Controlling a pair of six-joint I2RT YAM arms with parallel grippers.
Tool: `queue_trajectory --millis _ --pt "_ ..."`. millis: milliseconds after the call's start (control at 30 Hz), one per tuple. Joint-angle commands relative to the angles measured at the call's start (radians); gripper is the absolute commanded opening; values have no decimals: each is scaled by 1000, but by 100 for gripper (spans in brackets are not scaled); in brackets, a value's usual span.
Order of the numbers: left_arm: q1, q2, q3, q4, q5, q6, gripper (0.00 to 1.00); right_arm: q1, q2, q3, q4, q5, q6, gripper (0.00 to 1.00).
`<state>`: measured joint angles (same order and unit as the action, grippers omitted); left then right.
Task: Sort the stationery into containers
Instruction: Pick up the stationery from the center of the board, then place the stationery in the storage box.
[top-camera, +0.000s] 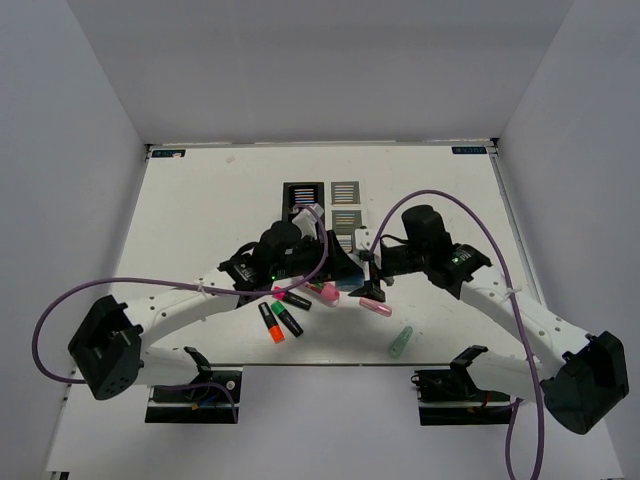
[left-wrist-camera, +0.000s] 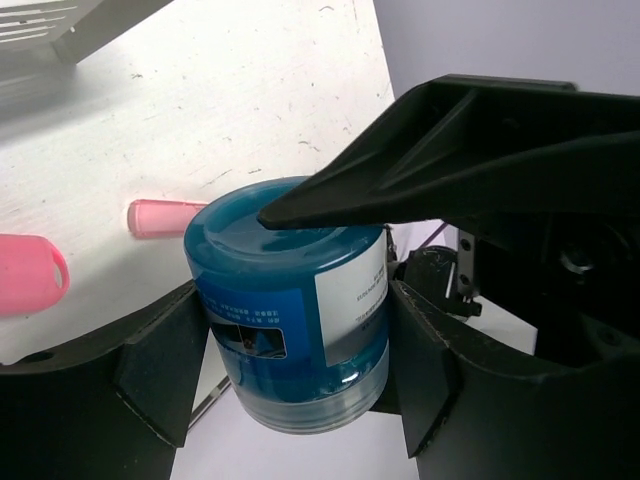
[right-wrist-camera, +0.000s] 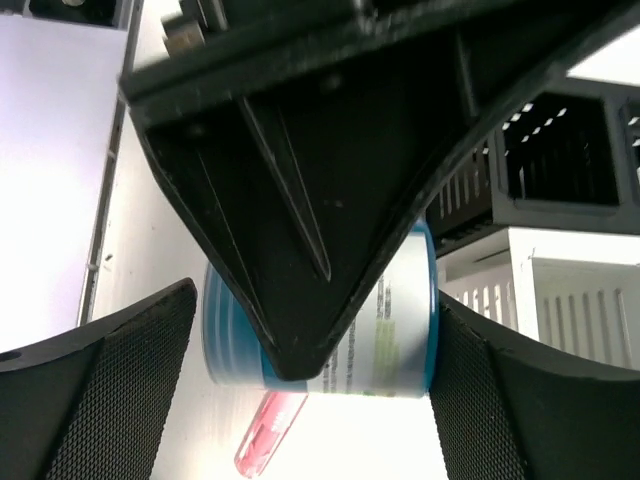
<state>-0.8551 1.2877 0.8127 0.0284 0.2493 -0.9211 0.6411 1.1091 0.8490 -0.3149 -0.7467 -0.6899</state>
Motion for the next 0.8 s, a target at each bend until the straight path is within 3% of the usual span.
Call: queue_trajectory --millis 0,167,233,333,367,400,433,467,500,633,767 --pt "4 -44 66 0 -30 30 0 11 -40 12 57 -36 47 90" --pt "56 -91 159 -126 -42 111 0 5 -55 48 -15 84 24 90" --pt "89 -99 253 -246 -62 148 0 8 -64 55 -44 122 23 90" --pt "129 -81 411 -452 -193 330 0 6 -101 45 -96 253 27 90" --pt "137 -73 436 -470 -243 400 0 5 -116 33 -98 327 39 90" --pt "155 -55 483 -475 -334 463 0 0 -123 12 -98 393 43 81" --pt "156 -50 485 -447 -355 491 0 0 -136 1 -98 446 35 81" --pt "175 -42 485 -423 -408 545 0 2 -141 -22 -99 467 24 3" --pt "186 -22 479 -400 -438 588 0 3 -162 -37 -76 557 29 0" --pt "252 82 522 -335 -434 627 0 -1 -183 -145 -24 647 36 0" --pt "307 159 539 -288 -375 617 0 -8 -170 -189 14 673 47 45"
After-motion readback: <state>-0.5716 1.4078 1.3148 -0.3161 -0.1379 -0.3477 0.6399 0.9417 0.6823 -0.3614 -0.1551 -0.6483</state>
